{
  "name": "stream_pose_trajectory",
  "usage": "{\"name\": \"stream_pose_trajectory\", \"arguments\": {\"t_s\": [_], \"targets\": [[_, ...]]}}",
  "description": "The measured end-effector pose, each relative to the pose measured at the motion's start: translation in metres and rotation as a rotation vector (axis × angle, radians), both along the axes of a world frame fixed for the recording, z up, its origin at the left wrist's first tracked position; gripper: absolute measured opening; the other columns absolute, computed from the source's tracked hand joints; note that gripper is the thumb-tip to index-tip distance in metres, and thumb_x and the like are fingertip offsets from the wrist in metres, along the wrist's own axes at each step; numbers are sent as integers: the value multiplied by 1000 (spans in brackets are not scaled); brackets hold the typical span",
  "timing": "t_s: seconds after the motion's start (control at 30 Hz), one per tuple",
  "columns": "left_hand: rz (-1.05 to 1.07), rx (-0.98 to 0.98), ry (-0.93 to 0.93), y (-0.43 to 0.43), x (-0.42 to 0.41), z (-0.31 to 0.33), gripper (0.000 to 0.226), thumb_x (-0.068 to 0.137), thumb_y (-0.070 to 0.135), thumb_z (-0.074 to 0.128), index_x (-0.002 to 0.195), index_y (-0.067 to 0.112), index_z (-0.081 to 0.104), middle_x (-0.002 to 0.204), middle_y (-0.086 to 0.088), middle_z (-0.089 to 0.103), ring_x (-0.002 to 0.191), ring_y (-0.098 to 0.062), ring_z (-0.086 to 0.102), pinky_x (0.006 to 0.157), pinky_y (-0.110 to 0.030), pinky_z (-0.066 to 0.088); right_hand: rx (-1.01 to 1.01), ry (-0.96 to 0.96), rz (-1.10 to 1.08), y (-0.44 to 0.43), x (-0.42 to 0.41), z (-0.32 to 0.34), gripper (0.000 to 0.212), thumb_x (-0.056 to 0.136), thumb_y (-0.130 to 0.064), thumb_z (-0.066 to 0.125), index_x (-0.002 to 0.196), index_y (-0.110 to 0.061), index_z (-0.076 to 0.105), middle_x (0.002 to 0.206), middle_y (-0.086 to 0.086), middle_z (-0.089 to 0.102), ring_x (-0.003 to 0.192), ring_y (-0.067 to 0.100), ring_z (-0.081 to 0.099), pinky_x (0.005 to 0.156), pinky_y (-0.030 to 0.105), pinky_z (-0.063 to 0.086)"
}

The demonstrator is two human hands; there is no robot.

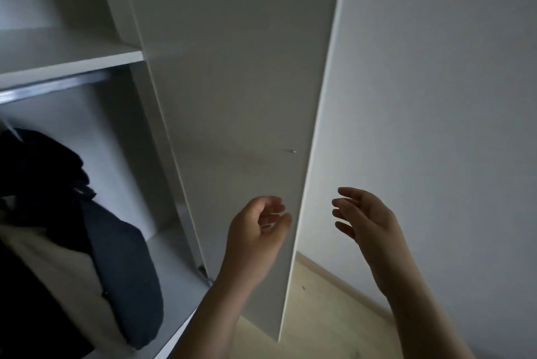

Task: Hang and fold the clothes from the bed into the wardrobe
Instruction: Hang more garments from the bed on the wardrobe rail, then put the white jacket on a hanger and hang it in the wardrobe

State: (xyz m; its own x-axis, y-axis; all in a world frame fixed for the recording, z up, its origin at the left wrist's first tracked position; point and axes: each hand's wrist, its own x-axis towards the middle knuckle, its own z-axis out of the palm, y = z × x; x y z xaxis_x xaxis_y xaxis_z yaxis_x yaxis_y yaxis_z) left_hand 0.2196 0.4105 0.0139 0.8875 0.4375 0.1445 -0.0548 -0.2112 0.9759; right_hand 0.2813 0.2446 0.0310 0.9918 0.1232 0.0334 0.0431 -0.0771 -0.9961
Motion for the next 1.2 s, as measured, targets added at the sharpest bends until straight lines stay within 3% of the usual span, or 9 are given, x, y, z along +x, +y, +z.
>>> {"name": "stream_pose_trajectory", "arguments": {"t_s": [0.2, 0.33, 0.57, 0.73, 1.03, 1.2], "targets": [[-175, 7, 53, -72, 19, -7, 19, 85, 24, 67, 102, 30, 65, 93, 21, 70, 88, 2, 66, 72, -12, 51, -50, -1, -155, -82, 3, -12, 23, 96, -17, 54, 118, -20, 60, 102, 0, 68, 96, 13, 66, 85, 34, 56], [-274, 27, 70, -98, 41, -9, 20, 85, 23, 67, 104, 30, 65, 91, 23, 69, 85, 5, 64, 68, -7, 46, -56, 19, -256, -112, 5, -21, 24, 96, -17, 53, 118, -18, 58, 102, 1, 67, 96, 14, 65, 83, 31, 55], [-479, 61, 63, -115, 84, -19, 19, 85, 20, 68, 103, 26, 67, 88, 16, 70, 81, 5, 63, 66, -5, 45, -44, 62, -484, -134, 7, -33, 20, 95, -15, 54, 113, -21, 59, 99, 3, 68, 93, 15, 65, 83, 33, 55], [-689, 102, 52, -131, 116, -19, 13, 85, 23, 68, 98, 25, 67, 87, 13, 71, 82, 0, 66, 73, -14, 51, -10, 114, -710, -141, -11, -45, 19, 93, -14, 57, 109, -25, 62, 94, 0, 70, 92, 16, 66, 78, 29, 53], [-1105, 57, 102, -241, 72, -19, 12, 83, 14, 70, 92, 22, 66, 87, 6, 72, 81, -4, 67, 77, -21, 54, 30, 102, -1180, -209, -125, -37, 18, 94, -11, 58, 106, -23, 63, 97, 7, 69, 87, 17, 64, 78, 32, 53], [-1295, 126, 28, -312, 19, -11, 14, 85, 16, 69, 97, 21, 67, 87, 10, 70, 76, 5, 63, 69, -8, 49, 24, 89, -1331, -250, -205, -33, 20, 94, -13, 57, 114, -17, 61, 99, 5, 67, 96, 21, 64, 89, 39, 53]]}}
